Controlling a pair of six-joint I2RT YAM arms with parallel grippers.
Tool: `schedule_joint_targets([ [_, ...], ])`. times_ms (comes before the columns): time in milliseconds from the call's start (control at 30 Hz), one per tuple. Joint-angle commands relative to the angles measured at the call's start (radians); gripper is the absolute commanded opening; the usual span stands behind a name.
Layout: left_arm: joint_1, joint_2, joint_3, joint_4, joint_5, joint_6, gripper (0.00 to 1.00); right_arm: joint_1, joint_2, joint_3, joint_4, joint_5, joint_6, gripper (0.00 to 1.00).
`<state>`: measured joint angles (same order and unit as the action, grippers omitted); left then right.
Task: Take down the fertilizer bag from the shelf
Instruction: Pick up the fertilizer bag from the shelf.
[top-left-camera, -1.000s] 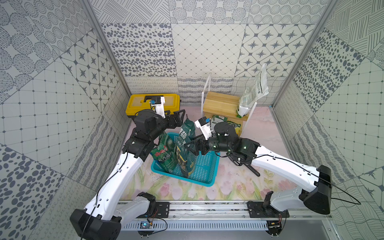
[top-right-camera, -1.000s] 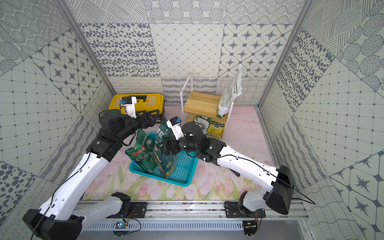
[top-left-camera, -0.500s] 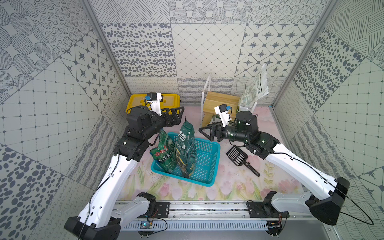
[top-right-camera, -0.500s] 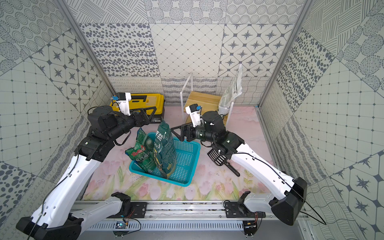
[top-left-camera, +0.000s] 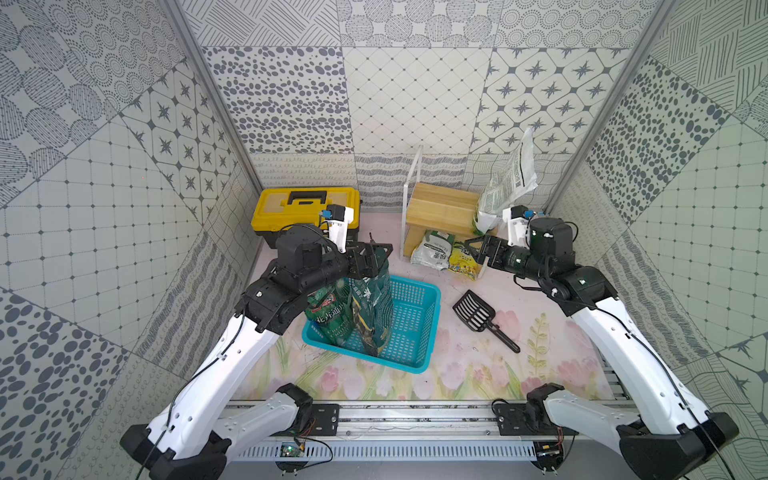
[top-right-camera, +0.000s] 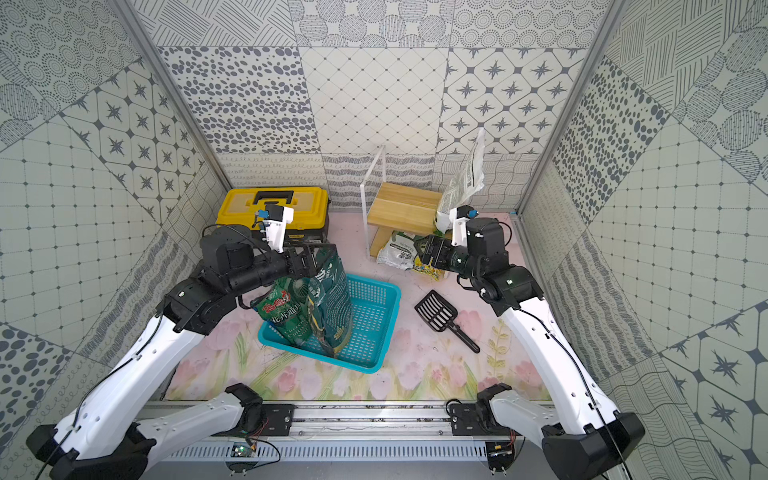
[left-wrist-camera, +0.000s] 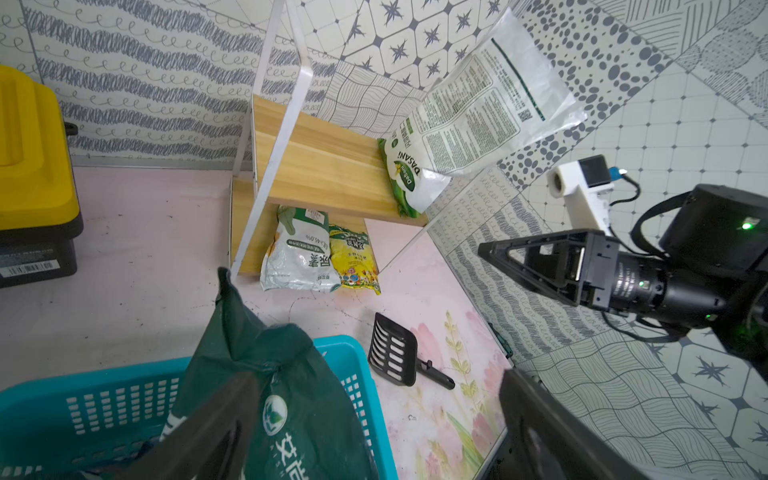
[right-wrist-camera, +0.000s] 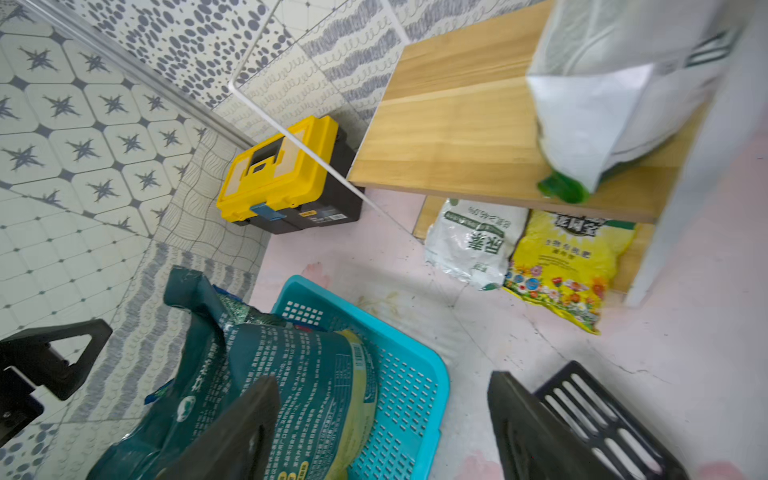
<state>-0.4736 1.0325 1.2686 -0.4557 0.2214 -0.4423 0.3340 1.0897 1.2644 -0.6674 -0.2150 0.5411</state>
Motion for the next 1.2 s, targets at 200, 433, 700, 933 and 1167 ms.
schedule_joint_targets([
  [200,-0.014,-0.093,-0.116,-0.01,-0.092,-0.01,0.97,-0.107,0.071,0.245,-0.05,0.199,-0.145,0.85],
  [433,-0.013,-0.12,-0.17,-0.004,-0.085,-0.02,0.98,-0.112,0.205,0.445,-0.015,0.295,-0.223,0.85],
  [700,-0.014,-0.147,-0.185,-0.017,-0.1,0.004,0.99,-0.117,0.308,0.548,0.023,0.306,-0.254,0.81],
  [933,-0.014,-0.187,-0.209,-0.026,-0.124,0.004,0.99,-0.121,0.355,0.576,0.031,0.326,-0.268,0.47],
  [1167,-0.014,-0.219,-0.205,-0.038,-0.16,0.018,1.0,-0.122,0.368,0.585,0.033,0.258,-0.24,0.0],
])
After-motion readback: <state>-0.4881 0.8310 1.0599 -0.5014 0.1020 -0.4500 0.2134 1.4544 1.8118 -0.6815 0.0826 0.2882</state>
